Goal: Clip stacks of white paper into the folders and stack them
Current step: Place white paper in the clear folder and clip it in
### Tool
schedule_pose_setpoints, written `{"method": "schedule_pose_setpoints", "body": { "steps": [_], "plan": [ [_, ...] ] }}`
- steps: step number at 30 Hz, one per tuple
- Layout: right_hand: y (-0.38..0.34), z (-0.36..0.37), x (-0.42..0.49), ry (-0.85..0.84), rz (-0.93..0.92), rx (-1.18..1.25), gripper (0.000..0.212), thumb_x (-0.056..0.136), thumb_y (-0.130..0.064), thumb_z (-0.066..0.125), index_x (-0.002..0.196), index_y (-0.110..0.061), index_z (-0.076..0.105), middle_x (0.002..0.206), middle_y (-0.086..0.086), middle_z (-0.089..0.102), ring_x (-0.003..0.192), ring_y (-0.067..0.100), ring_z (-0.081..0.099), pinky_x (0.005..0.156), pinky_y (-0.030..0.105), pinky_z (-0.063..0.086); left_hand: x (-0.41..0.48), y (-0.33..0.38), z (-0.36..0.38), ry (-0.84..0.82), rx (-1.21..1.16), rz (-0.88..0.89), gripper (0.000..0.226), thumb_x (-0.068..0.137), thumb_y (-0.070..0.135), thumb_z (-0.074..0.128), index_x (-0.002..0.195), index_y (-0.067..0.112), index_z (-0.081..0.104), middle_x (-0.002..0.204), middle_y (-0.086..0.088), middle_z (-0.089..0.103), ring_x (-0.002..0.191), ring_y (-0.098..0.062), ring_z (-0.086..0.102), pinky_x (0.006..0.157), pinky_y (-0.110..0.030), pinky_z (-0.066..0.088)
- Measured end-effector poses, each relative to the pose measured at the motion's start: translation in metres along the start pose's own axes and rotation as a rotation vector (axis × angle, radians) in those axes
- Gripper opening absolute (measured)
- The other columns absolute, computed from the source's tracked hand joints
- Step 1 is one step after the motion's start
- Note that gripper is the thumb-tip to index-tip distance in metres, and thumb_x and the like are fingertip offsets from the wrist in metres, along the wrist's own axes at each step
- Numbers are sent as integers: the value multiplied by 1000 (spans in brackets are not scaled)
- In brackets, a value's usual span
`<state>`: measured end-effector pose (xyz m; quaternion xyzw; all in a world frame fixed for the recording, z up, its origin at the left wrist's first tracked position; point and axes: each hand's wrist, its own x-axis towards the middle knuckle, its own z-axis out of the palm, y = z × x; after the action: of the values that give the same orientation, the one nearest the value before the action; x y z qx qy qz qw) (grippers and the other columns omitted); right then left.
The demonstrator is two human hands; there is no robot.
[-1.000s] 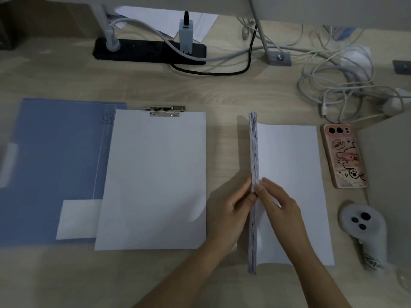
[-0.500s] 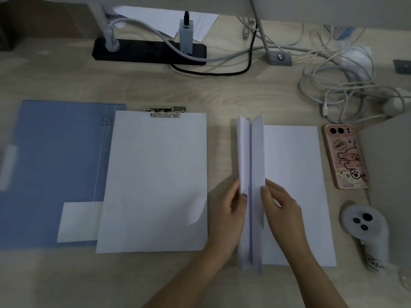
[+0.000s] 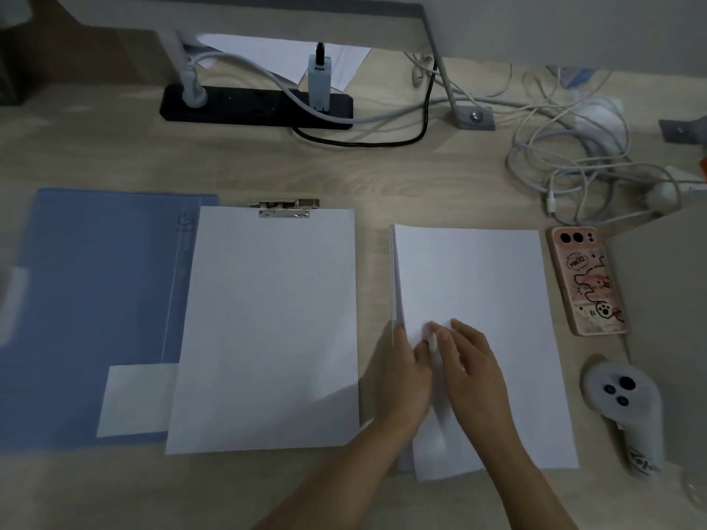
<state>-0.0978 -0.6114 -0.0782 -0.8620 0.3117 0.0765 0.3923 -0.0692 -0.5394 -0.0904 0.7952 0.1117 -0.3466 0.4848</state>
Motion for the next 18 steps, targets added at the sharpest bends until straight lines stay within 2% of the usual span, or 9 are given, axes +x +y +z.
{"method": "schedule_pose_setpoints", "body": {
  "steps": [2, 3, 6, 9, 11, 13, 16, 18],
  "plan": [
    [2, -7, 1, 15, -17, 34, 30, 93, -21, 46, 120, -13, 58, 130, 3, 53, 117, 14, 51, 93, 13, 35, -3, 2, -4, 22, 2, 38, 46, 97, 33, 38, 139, 16, 33, 140, 0, 46, 126, -16, 47, 101, -26, 42],
    [2, -12, 2, 33, -7, 50, 30, 92, -20, 48, 120, -13, 57, 127, 2, 55, 113, 12, 52, 91, 13, 35, -4, 2, -8, 12, -40, 57, 42, 98, 29, 38, 138, 15, 35, 137, 0, 48, 125, -15, 48, 99, -24, 41],
    [5, -27, 6, 130, 47, 9, 39, 91, -24, 51, 129, -18, 49, 129, 5, 53, 111, 21, 54, 95, 33, 45, -9, 5, -32, -62, -222, 76, 40, 98, 25, 39, 137, 17, 37, 136, 4, 48, 125, -11, 45, 104, -25, 37],
    [-2, -38, 9, 141, 119, 53, 61, 87, -29, 56, 141, -23, 30, 144, 8, 39, 127, 28, 43, 102, 48, 40, -14, 3, -72, -63, -332, 129, 38, 96, 22, 44, 134, 19, 44, 133, 5, 54, 122, -9, 51, 105, -28, 40],
    [-12, -42, 7, 64, 238, 212, 63, 87, -30, 57, 142, -25, 28, 145, 9, 38, 128, 30, 42, 104, 51, 37, -17, 1, -102, -24, -374, 169, 28, 95, 18, 47, 120, 28, 53, 119, 11, 62, 105, 5, 59, 90, -13, 47],
    [-32, -36, 0, -110, 320, 392, 47, 88, -30, 56, 132, -22, 44, 129, 9, 56, 110, 29, 57, 94, 48, 46, -20, -8, -138, 16, -419, 180, 25, 94, 17, 47, 108, 38, 54, 107, 20, 63, 92, 14, 60, 76, -3, 47],
    [-62, -17, -16, -389, 341, 619, 29, 86, -25, 56, 114, -20, 61, 107, 1, 72, 93, 23, 69, 79, 38, 51, -25, -21, -188, 95, -426, 168, 24, 95, 20, 45, 114, 33, 53, 107, 20, 62, 97, 9, 59, 76, -5, 47],
    [-85, 6, -26, -504, 329, 696, 29, 83, -21, 58, 111, -21, 62, 105, -1, 73, 92, 17, 70, 75, 33, 52, -31, -35, -223, 182, -431, 176, 29, 96, 21, 44, 123, 27, 51, 116, 18, 59, 103, 10, 55, 86, -6, 43]
  ]
}}
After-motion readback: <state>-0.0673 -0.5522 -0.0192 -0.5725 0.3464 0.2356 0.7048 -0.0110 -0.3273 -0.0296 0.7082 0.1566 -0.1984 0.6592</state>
